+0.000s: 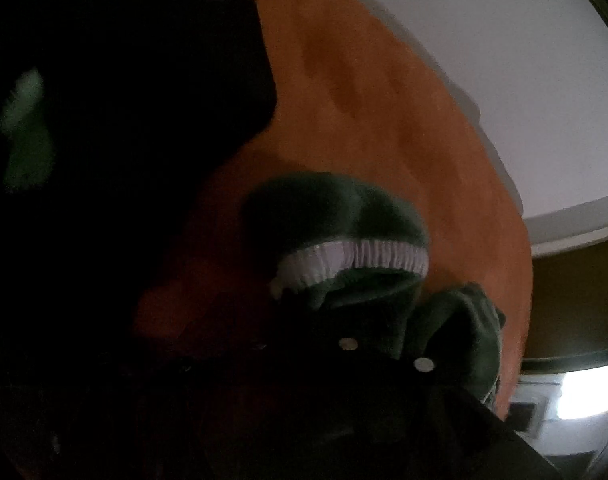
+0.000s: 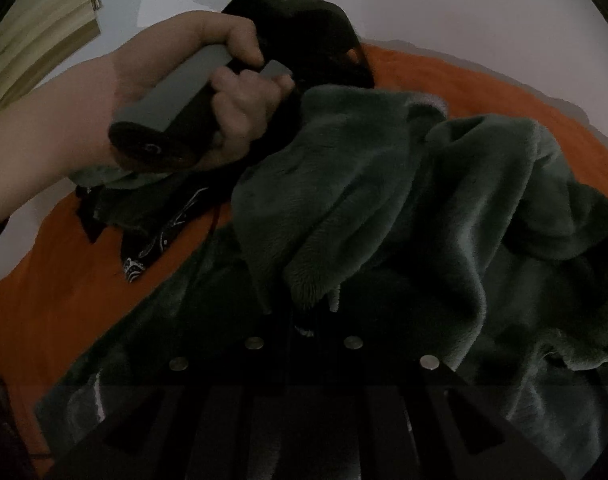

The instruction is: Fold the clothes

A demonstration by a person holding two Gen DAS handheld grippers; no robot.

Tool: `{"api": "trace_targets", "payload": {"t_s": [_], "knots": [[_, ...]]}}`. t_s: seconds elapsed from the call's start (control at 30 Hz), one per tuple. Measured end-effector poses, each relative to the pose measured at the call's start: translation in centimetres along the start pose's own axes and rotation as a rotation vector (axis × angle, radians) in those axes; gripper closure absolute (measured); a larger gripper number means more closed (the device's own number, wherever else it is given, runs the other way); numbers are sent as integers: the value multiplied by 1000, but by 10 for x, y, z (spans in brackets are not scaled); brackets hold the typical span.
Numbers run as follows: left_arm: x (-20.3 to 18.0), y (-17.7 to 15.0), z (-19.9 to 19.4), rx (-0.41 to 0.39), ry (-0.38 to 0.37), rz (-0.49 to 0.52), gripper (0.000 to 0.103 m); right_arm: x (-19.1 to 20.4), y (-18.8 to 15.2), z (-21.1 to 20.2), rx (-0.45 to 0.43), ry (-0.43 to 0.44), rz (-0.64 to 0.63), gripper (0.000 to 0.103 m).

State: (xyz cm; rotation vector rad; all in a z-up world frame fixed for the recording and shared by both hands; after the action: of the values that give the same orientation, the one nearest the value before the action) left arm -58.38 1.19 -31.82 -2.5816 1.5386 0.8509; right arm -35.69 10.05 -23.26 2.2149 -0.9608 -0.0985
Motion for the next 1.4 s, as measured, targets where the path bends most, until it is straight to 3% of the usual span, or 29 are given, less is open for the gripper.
{"api": "trace_targets", "payload": {"t_s": [0.07,0.13,0.2,0.33,0.43,0.57,0.67,0.8,0.87,0.93,1.1,1.2,1.4], "knots": [[7,15,-36,-107,16,9,97,-5,-3,-4,31,4,17,72],[19,33,-84,-226,45,26,97,-7,-2,-11,21,20,35,46],[37,54,-139,-337,77,46,97,-14,3,-26,-23,9,46,37],[86,93,-239,-505,128,80,97,-17,11,-38,-69,-3,50,36],[140,107,-285,-547,147,42,97,-18,16,-43,-89,-5,51,36],[183,93,-286,-506,130,57,97,-19,20,-36,-63,6,52,36],[198,62,-275,-492,43,108,96,-22,22,-32,-49,20,68,36],[245,19,-258,-449,-36,19,95,-22,21,-26,-34,36,107,36],[261,-1,-252,-417,-69,-37,83,-22,21,-26,-33,35,111,36],[272,-18,-256,-422,-33,-43,62,-23,20,-28,-36,29,106,36],[265,-18,-296,-519,22,28,37,-25,19,-33,-23,17,100,36],[247,-5,-304,-529,59,109,31,-22,18,-32,-12,14,85,36],[221,9,-253,-395,285,299,30,-11,17,-27,9,35,95,36]]}}
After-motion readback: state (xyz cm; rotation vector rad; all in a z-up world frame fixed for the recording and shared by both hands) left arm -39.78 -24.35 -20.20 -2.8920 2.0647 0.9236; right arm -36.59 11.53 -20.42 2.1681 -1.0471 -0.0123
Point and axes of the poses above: each gripper's, at about its wrist camera, not at the fingertips, and z roughly the way its jaws point, x to its left, y to its top, the point moved 10 cm from there along z, roughly the way its jaws point, and after that the axes turned 2 degrees about y, right-handed, at the moved point
